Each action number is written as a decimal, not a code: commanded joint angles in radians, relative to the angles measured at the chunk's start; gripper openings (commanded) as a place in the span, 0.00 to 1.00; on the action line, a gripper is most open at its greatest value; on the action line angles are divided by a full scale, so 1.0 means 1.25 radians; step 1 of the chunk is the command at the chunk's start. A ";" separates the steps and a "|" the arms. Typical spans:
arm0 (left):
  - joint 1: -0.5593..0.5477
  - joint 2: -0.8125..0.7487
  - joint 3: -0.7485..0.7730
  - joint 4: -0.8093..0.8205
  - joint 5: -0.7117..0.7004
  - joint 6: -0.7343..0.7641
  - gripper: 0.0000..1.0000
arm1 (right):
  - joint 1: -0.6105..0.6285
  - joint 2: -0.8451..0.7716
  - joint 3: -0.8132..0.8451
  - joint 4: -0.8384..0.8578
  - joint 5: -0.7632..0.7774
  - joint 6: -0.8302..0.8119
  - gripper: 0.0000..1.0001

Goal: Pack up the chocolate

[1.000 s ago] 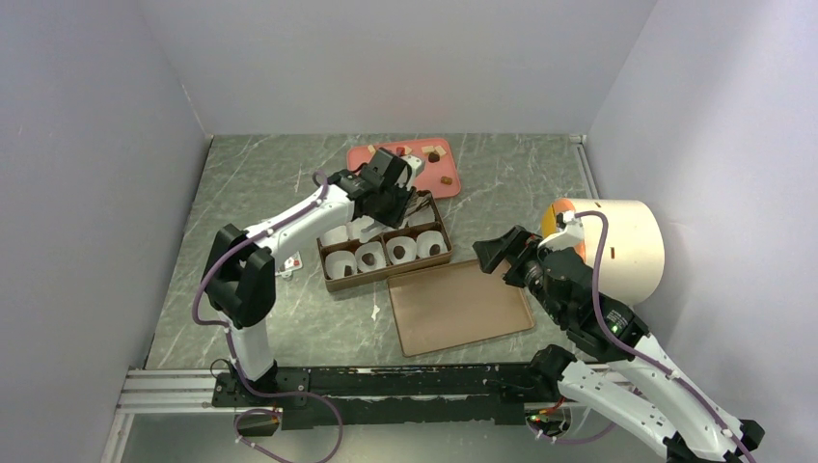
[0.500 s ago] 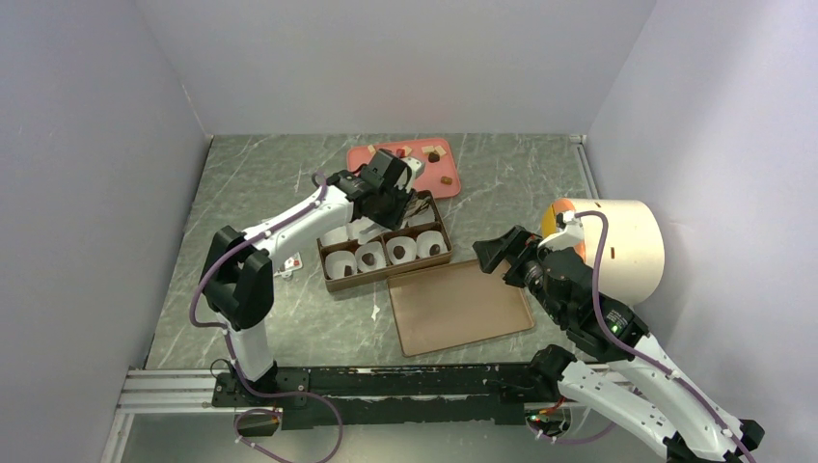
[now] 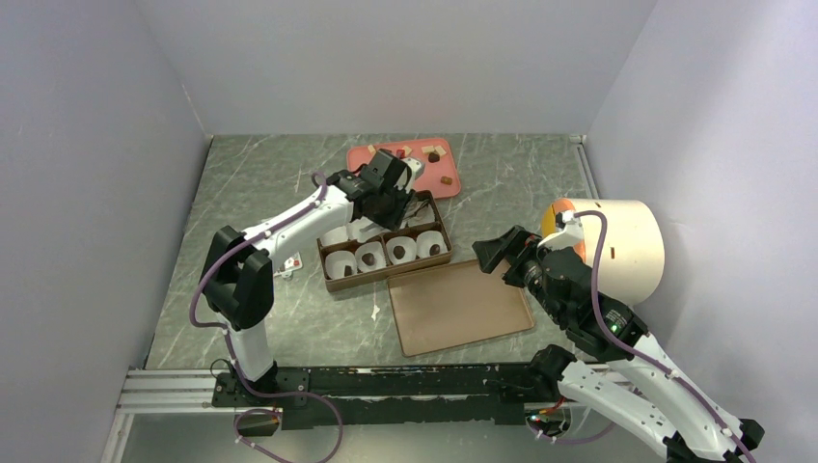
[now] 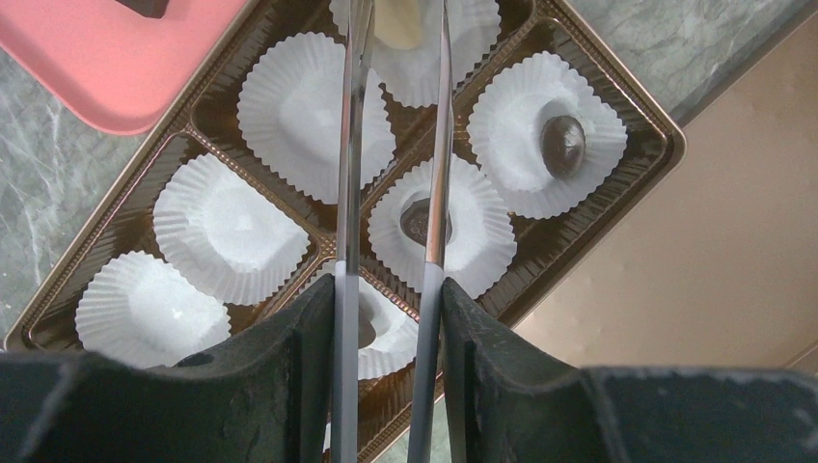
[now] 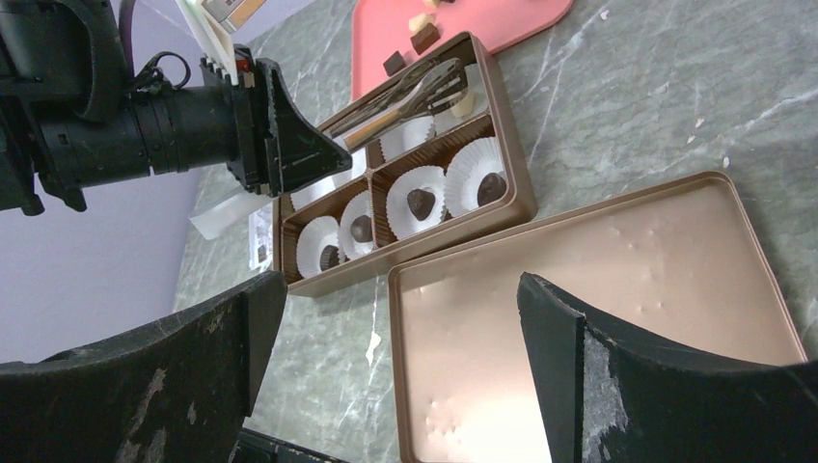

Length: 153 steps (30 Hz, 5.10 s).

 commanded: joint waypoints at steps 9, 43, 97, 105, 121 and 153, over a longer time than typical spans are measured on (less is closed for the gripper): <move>-0.002 -0.015 0.138 0.038 -0.086 -0.009 0.37 | -0.001 0.000 0.008 0.015 0.003 -0.003 0.95; 0.174 0.237 0.292 0.091 -0.107 -0.024 0.41 | -0.001 -0.005 0.009 0.013 0.021 -0.009 0.96; 0.131 0.173 0.199 0.077 -0.067 0.029 0.45 | -0.001 -0.004 -0.008 0.030 0.016 -0.009 0.96; 0.124 0.186 0.209 0.058 -0.105 0.039 0.45 | -0.001 -0.009 -0.010 0.030 0.015 -0.009 0.96; 0.124 0.221 0.225 0.055 -0.142 0.051 0.42 | -0.001 -0.015 -0.007 0.021 0.021 -0.009 0.96; 0.127 0.148 0.237 0.043 -0.155 0.017 0.24 | -0.001 -0.010 -0.001 0.022 0.020 -0.017 0.96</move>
